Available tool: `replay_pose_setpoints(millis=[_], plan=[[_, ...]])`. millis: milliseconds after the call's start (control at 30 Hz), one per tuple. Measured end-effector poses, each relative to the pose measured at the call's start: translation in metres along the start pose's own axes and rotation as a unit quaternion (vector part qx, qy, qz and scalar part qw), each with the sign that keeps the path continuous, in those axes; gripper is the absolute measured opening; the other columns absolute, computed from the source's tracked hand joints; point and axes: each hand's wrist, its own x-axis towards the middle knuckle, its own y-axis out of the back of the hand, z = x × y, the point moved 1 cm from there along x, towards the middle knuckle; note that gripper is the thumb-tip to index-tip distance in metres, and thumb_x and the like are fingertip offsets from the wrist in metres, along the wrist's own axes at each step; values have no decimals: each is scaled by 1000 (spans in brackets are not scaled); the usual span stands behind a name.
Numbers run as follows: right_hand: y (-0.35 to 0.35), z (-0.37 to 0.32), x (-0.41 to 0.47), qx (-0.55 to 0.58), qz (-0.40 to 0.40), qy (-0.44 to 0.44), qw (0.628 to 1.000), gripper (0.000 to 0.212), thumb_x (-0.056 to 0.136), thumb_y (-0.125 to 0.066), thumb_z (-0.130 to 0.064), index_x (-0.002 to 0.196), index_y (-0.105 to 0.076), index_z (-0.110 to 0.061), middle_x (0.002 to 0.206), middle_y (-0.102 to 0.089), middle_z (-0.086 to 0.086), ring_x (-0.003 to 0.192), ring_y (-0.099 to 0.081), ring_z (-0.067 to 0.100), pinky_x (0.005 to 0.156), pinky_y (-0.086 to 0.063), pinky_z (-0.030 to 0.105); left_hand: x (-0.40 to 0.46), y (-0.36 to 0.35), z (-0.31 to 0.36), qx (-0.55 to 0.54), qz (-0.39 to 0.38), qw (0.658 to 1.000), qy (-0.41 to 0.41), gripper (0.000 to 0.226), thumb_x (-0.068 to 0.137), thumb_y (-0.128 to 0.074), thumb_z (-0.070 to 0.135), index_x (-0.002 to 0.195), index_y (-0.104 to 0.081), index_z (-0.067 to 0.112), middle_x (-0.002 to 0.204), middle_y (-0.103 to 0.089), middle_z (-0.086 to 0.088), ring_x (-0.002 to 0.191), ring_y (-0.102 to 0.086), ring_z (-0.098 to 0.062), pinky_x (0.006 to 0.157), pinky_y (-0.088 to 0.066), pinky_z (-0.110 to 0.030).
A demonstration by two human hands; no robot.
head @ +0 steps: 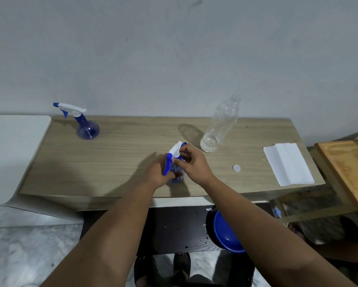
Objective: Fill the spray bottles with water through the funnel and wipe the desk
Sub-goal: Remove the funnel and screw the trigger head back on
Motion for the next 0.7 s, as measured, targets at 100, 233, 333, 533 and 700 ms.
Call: replay_pose_setpoints(millis=[100, 233, 333, 533, 700], plan=[[-3, 2, -2, 19, 9, 4, 1000, 26, 87, -83, -12, 104, -64, -6, 103, -75, 14, 103, -73, 30, 97, -59, 48, -11, 1, 15, -34, 10, 999, 20, 57, 60, -84, 43, 113, -70, 28, 102, -77, 5, 99, -73, -15, 87, -60, -42], [-7, 1, -6, 21, 24, -4, 999, 25, 87, -83, -10, 103, -64, -8, 102, -77, 8, 100, -74, 23, 92, -60, 40, -14, 1, 18, -19, 11, 1000, 12, 26, 74, -78, 28, 100, -74, 27, 94, -77, 3, 92, -75, -18, 80, -62, -45], [-3, 0, -5, 25, 14, -9, 1000, 25, 90, -78, -6, 110, -64, -7, 101, -78, 4, 99, -75, 20, 91, -60, 35, -17, 2, 23, -24, 14, 1000, 9, 35, 73, -80, 28, 107, -72, 27, 95, -77, 3, 93, -74, -17, 78, -62, -36], [1, 1, -2, -2, 9, -15, 1000, 24, 88, -81, -6, 106, -65, -6, 105, -77, 9, 103, -74, 21, 95, -59, 35, -11, 3, 16, 24, 10, 1000, 17, 42, 71, -82, 28, 110, -69, 32, 96, -76, 9, 92, -73, -13, 80, -60, -30], [-8, 1, -3, -31, 46, -15, 998, 35, 80, -89, -13, 88, -56, -15, 89, -73, 2, 83, -69, 12, 78, -57, 27, -17, -1, 30, 17, 14, 999, 31, 23, 80, -74, 10, 88, -69, 31, 80, -71, 11, 72, -68, 0, 58, -50, -12]])
